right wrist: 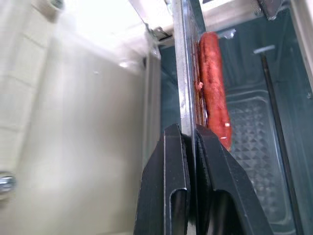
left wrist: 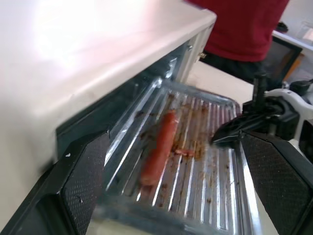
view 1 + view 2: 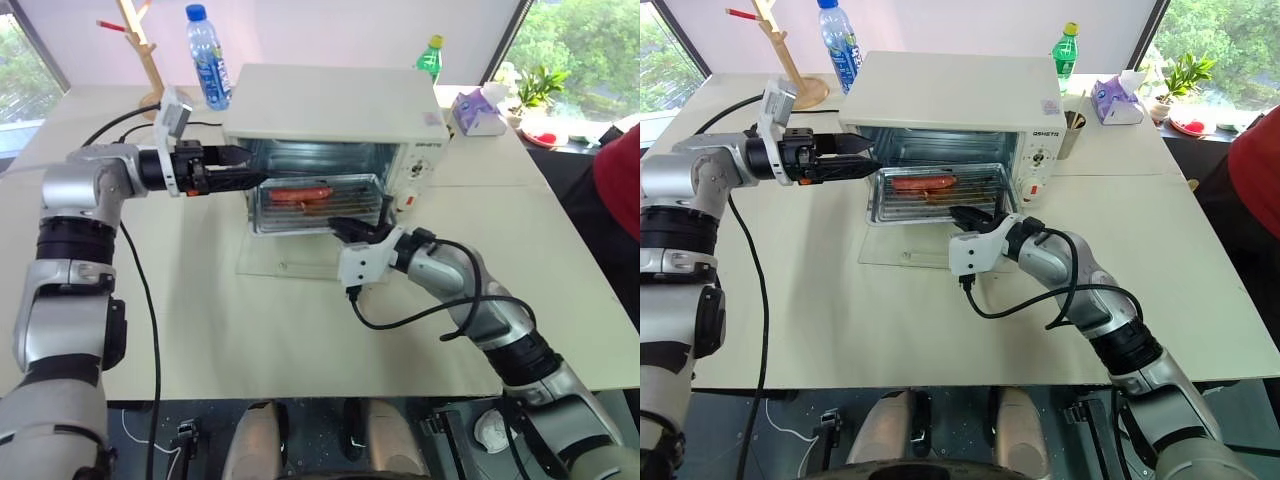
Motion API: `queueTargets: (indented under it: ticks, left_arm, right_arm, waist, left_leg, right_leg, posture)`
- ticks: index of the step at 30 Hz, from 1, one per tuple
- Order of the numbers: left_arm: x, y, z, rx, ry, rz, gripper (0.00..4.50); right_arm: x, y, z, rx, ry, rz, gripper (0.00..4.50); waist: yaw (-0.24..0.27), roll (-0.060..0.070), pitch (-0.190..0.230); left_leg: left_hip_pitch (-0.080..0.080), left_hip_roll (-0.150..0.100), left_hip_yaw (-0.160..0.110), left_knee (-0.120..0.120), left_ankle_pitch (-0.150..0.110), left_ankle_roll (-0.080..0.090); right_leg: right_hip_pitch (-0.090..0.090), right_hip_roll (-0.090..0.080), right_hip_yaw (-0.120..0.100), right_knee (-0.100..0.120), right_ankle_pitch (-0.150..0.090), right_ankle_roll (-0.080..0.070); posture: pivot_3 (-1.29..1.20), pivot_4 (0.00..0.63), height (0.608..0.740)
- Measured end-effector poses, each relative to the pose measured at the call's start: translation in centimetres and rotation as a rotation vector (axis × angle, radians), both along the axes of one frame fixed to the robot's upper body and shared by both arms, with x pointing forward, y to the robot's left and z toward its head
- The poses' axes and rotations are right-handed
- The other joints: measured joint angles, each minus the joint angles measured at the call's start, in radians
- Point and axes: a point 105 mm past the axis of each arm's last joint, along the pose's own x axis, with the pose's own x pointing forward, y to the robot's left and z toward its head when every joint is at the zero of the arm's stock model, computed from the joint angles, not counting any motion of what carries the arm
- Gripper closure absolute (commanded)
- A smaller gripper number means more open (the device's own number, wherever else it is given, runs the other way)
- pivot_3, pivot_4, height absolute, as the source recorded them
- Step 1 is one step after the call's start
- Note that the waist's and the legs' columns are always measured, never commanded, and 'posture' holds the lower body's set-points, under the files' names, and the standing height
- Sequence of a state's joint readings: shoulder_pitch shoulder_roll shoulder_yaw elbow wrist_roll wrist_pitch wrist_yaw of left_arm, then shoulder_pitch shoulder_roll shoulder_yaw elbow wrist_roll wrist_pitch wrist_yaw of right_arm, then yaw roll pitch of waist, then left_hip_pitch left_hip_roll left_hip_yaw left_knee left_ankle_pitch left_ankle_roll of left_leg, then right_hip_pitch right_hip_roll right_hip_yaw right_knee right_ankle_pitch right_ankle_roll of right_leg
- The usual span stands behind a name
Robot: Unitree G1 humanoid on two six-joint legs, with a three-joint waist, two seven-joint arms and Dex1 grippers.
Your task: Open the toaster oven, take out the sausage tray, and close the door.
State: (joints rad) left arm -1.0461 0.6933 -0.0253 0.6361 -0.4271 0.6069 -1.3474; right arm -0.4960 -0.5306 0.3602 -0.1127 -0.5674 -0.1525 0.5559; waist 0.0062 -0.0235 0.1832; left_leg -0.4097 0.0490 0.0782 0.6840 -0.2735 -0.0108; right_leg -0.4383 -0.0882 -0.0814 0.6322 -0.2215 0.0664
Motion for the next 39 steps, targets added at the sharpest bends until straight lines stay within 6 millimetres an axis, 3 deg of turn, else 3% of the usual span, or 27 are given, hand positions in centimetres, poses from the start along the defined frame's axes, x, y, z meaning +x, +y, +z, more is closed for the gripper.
queueTargets:
  ticks: [5, 12, 18, 23, 39]
  left_arm:
    - [-1.6, 0.5, 0.0, -0.011, 0.064, -0.04, 0.0]
    - [-5.4, 4.5, -0.7, -0.075, 0.265, 0.034, 0.0]
    - [-8.0, 5.4, -1.7, -0.194, 0.437, 0.095, 0.0]
    - [-9.2, 4.4, -4.1, -0.284, 0.581, 0.122, 0.0]
    - [-8.9, -1.4, -6.9, -0.437, 0.751, 0.08, 0.0]
  right_arm:
    - [-0.8, -0.4, 0.1, -0.006, -0.013, 0.008, 4.46]
    - [-1.9, -1.3, 0.3, -0.033, -0.048, 0.057, 4.46]
    - [-2.1, -1.5, 0.7, -0.03, -0.101, 0.097, 4.46]
    - [-1.8, -1.3, 1.0, -0.04, -0.139, 0.132, 4.46]
    - [-3.4, 0.8, 0.7, -0.027, -0.125, 0.288, 4.46]
  waist:
    - [-0.002, 0.0, 0.0]
    - [-0.006, 0.0, 0.0]
    - [-0.004, 0.0, 0.001]
    - [-0.01, -0.001, 0.001]
    - [-0.018, -0.001, 0.001]
  left_leg:
    - [0.0, 0.0, 0.0, 0.0, 0.0, 0.0]
    - [0.0, 0.0, -0.001, -0.001, 0.0, 0.0]
    - [0.0, 0.0, -0.001, -0.001, 0.0, 0.0]
    - [0.0, 0.0, -0.001, -0.001, 0.001, -0.002]
    - [0.002, 0.0, -0.002, -0.001, 0.003, -0.006]
  right_leg:
    - [-0.001, 0.0, 0.0, 0.0, 0.0, 0.0]
    - [-0.001, 0.0, 0.0, 0.0, 0.0, 0.0]
    - [-0.001, 0.0, 0.0, 0.0, 0.0, 0.0]
    - [-0.001, 0.0, 0.0, 0.001, 0.0, 0.0]
    - [0.002, -0.002, 0.001, 0.001, 0.0, 0.0]
  posture:
    - [0.0, 0.15, 0.722]
    - [0.0, 0.15, 0.722]
    - [0.0, 0.15, 0.722]
    - [0.0, 0.15, 0.722]
    - [0.0, 0.15, 0.722]
